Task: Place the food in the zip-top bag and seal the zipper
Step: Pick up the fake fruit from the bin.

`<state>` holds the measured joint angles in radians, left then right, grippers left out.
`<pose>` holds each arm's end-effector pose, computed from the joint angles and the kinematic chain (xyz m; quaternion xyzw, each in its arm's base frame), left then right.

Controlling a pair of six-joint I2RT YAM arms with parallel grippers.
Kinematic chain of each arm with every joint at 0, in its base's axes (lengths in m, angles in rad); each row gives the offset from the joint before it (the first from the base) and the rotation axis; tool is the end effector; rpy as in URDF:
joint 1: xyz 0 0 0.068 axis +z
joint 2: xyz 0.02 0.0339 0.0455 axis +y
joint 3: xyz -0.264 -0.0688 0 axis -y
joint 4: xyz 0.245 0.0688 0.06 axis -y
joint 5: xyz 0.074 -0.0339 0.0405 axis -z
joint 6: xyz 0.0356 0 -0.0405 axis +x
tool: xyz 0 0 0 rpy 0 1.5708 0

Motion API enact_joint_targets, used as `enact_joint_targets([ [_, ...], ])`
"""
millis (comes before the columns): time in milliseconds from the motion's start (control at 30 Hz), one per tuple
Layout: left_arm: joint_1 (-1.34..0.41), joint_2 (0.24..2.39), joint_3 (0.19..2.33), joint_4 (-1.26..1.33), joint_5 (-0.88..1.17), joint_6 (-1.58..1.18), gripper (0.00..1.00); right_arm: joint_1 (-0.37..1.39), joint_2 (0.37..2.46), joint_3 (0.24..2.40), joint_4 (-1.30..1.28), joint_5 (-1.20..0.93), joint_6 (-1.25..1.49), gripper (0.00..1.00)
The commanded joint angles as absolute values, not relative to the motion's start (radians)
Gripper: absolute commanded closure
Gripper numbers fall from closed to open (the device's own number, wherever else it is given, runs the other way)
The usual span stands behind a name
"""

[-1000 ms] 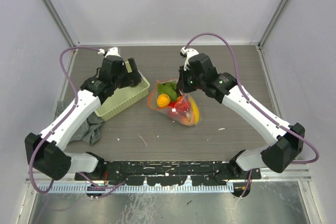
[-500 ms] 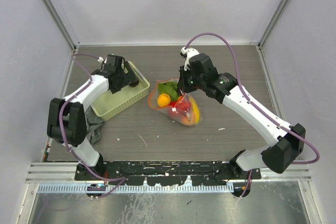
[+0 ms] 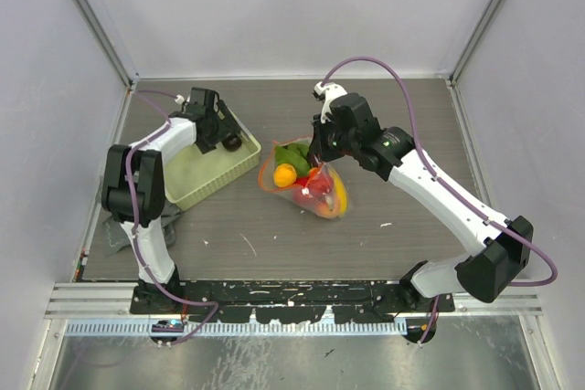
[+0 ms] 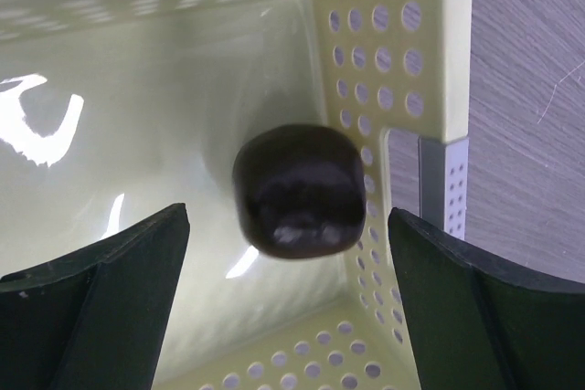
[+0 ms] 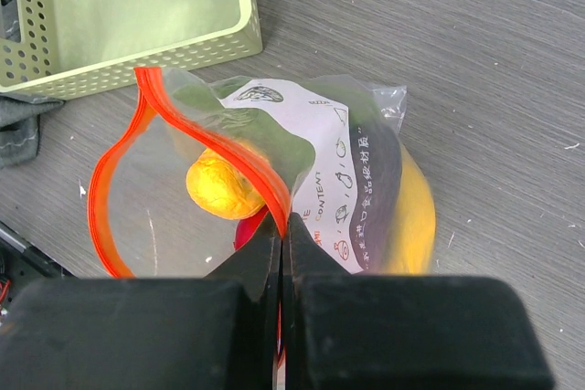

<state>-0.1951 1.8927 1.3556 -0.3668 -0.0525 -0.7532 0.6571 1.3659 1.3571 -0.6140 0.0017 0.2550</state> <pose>0.4050 -0.0781 0.2041 -0.2684 0.9057 -0.1273 0.3024 0.2382 0.1837 0.3659 -0.1773 0.8719 0.2003 0.4101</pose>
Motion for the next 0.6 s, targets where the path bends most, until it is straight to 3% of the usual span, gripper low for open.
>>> enact_joint_targets([
  [0, -0.188, 1.942, 1.418, -0.323, -0.026, -0.763, 0.11, 0.654, 1.355, 1.362, -0.551, -0.002, 0.235, 1.0],
  [67, -0.185, 1.955, 1.422, -0.326, -0.02, -0.767, 0.12, 0.655, 1.355, 1.361, -0.55, 0.0, 0.233, 1.0],
  [400, -0.176, 1.923, 1.398, -0.341, -0.035, -0.758, 0.42, 0.654, 1.356, 1.349, -0.549, 0.002, 0.251, 1.0],
  [567, -0.173, 1.881, 1.375, -0.359, -0.051, -0.742, 0.5, 0.655, 1.348, 1.344, -0.549, 0.006, 0.264, 1.0],
])
